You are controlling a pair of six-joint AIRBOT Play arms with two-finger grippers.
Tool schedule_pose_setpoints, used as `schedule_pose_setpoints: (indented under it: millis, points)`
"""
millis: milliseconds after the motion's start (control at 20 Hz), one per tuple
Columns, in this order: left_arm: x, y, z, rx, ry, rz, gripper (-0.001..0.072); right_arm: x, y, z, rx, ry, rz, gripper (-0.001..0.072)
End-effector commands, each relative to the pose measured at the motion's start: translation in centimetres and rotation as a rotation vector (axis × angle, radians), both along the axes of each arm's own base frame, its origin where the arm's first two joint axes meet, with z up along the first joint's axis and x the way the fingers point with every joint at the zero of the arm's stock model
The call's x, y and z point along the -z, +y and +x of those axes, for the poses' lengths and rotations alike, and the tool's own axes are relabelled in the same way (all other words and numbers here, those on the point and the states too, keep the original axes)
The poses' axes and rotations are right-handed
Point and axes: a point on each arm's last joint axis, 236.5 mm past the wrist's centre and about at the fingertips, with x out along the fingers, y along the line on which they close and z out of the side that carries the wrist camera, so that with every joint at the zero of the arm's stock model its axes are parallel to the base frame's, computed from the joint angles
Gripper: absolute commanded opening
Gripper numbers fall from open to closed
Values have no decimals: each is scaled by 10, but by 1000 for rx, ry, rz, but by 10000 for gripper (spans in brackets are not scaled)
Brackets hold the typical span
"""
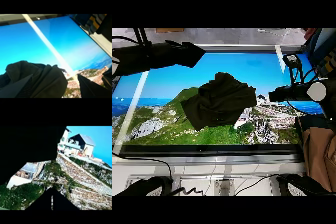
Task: Fold the clothes and pants, and hang the long-sleeved shirts on hangers.
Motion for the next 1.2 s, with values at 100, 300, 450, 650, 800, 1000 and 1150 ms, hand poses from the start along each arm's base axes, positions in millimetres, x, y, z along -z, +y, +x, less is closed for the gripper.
schedule_pose_setpoints:
  millis: [100, 300, 450, 650, 800, 1000, 1150]
  points:
    - [0, 0, 0, 0, 0, 0, 606, -3, 6, 3, 2, -14, 29, 43]
    - [0, 0, 0, 0, 0, 0, 606, -16, 62, 5, -121, -49, 218, 43]
    - [0, 0, 0, 0, 0, 0, 606, 10, 136, -26, -445, 15, 170, 44]
    - [0, 0, 0, 0, 0, 0, 606, 62, 235, -61, -742, 30, 60, 165]
    - [0, 0, 0, -2, 9, -11, 606, 116, 276, -78, -884, 41, -74, 447]
    - [3, 16, 8, -45, -9, 36, 606, 173, 312, -92, -981, 42, -150, 447]
    - [32, 82, 24, -190, 3, 271, 606, 192, 324, -96, -1013, 32, -173, 467]
